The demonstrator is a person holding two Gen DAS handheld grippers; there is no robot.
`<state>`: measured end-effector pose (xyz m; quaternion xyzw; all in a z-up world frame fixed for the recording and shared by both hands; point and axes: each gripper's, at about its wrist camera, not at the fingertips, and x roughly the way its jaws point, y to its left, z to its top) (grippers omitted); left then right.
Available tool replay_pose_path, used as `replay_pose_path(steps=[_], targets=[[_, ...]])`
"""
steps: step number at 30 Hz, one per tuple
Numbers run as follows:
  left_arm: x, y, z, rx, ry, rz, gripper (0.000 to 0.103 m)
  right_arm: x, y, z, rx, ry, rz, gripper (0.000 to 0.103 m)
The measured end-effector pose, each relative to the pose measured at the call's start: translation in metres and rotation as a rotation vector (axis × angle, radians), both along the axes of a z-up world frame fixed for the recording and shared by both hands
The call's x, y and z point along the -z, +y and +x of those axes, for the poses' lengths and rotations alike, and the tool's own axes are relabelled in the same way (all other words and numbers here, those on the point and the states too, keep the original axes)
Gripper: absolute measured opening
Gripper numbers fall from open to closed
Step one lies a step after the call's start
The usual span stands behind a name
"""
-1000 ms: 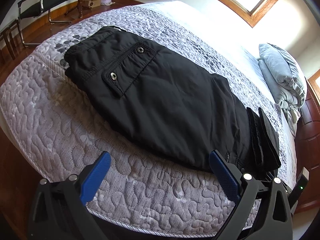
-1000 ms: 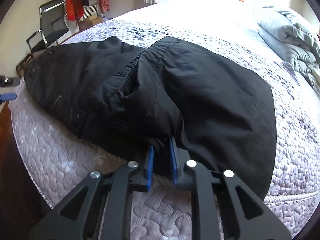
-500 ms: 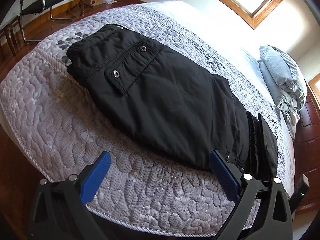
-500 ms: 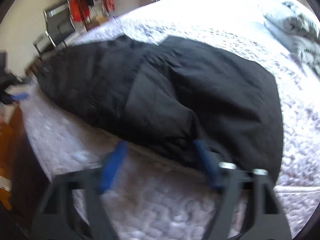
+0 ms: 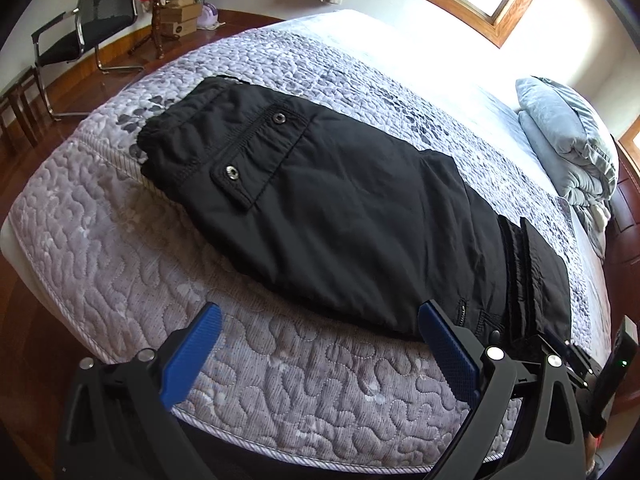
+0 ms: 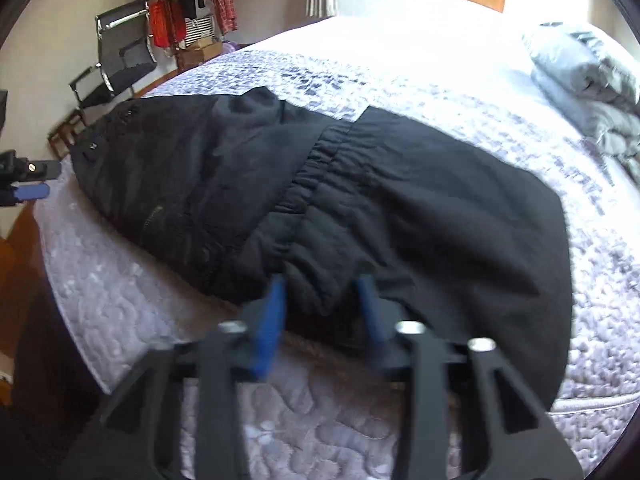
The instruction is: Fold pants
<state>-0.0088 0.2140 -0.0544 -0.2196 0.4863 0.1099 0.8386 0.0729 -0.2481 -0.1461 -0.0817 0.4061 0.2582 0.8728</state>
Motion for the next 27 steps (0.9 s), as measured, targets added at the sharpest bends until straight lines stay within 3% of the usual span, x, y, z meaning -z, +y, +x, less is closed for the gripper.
replay_pose_path(steps=[4, 9, 16, 18, 20, 22, 27], targets=[[0.004, 0.011, -0.004, -0.030, -0.001, -0.022, 0.099, -0.011, -0.003, -0.004, -0.003, -0.008, 0.023, 0.015], [0.006, 0.014, -0.006, -0.041, -0.004, -0.038, 0.099, -0.038, -0.006, -0.011, -0.044, -0.016, 0.112, 0.014], [0.008, 0.014, -0.007, -0.035, 0.006, -0.063, 0.099, 0.000, 0.011, -0.001, -0.045, 0.075, 0.042, 0.017], [0.008, 0.018, -0.009, -0.044, 0.004, -0.070, 0.099, 0.002, 0.012, -0.003, -0.047, 0.070, 0.038, 0.020], [0.008, 0.022, -0.010, -0.058, 0.005, -0.075, 0.099, 0.000, 0.013, -0.007, -0.068, 0.064, 0.047, 0.037], [0.008, 0.028, -0.013, -0.078, 0.009, -0.082, 0.099, -0.004, 0.012, -0.011, -0.087, 0.061, 0.072, 0.044], [0.014, 0.051, -0.026, -0.155, 0.016, -0.125, 0.099, -0.022, -0.009, -0.024, -0.066, 0.041, 0.177, 0.044]])
